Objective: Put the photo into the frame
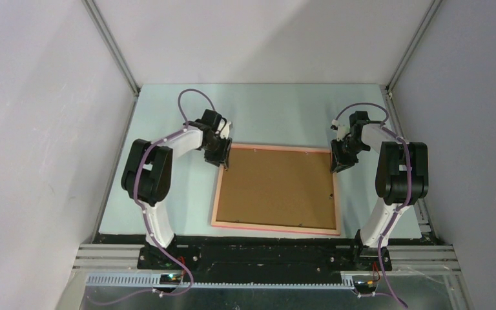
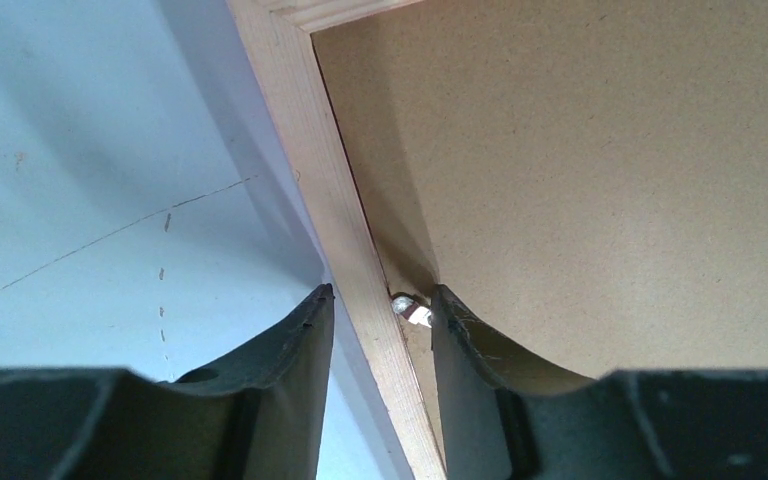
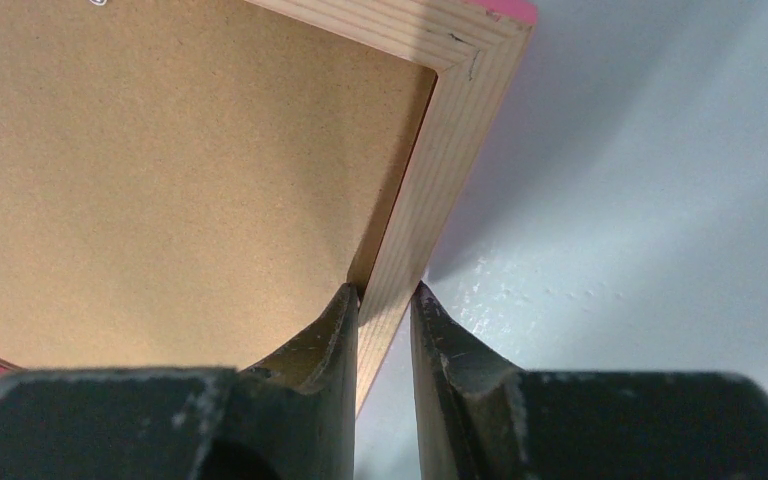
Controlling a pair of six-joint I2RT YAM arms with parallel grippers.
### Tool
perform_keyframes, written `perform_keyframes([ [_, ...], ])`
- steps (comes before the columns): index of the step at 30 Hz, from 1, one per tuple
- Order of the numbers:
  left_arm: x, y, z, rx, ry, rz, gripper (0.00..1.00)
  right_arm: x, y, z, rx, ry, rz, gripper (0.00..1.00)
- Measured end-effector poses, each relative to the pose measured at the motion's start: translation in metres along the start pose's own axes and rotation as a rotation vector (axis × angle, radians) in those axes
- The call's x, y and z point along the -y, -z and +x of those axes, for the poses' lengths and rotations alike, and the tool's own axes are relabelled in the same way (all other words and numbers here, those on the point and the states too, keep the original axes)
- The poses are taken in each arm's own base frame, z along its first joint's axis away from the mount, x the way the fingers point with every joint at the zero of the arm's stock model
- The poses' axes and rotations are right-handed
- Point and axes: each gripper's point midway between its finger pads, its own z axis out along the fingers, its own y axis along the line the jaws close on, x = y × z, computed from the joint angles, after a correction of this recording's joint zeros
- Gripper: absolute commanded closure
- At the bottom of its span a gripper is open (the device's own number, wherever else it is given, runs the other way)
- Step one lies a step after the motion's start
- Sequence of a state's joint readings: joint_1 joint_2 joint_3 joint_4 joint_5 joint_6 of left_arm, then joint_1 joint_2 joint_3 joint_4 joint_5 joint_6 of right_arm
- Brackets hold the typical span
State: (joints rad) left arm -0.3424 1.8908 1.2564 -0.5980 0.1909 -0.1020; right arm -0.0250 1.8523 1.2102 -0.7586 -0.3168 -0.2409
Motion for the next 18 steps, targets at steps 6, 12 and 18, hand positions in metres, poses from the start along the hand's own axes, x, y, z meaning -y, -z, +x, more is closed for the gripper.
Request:
perform_keyframes([
  [6, 0.001, -0.0002, -0.0002, -0.002, -0.003, -0.008, 0.78, -0.0001, 0.0001, 0.0, -0.001, 0.0, -0.001, 1.0],
  [12, -0.0043, 0.0018, -0.0064, 0.023, 0.014, -0.044, 0.93, -0.0002, 0.0, 0.0, -0.001, 0.0, -0.002, 1.0],
  [18, -0.0046, 0.0028, -0.0056, 0.033, 0.006, -0.055, 0.79, -0.0008, -0.0004, 0.0, -0.002, -0.001, -0.006, 1.0],
])
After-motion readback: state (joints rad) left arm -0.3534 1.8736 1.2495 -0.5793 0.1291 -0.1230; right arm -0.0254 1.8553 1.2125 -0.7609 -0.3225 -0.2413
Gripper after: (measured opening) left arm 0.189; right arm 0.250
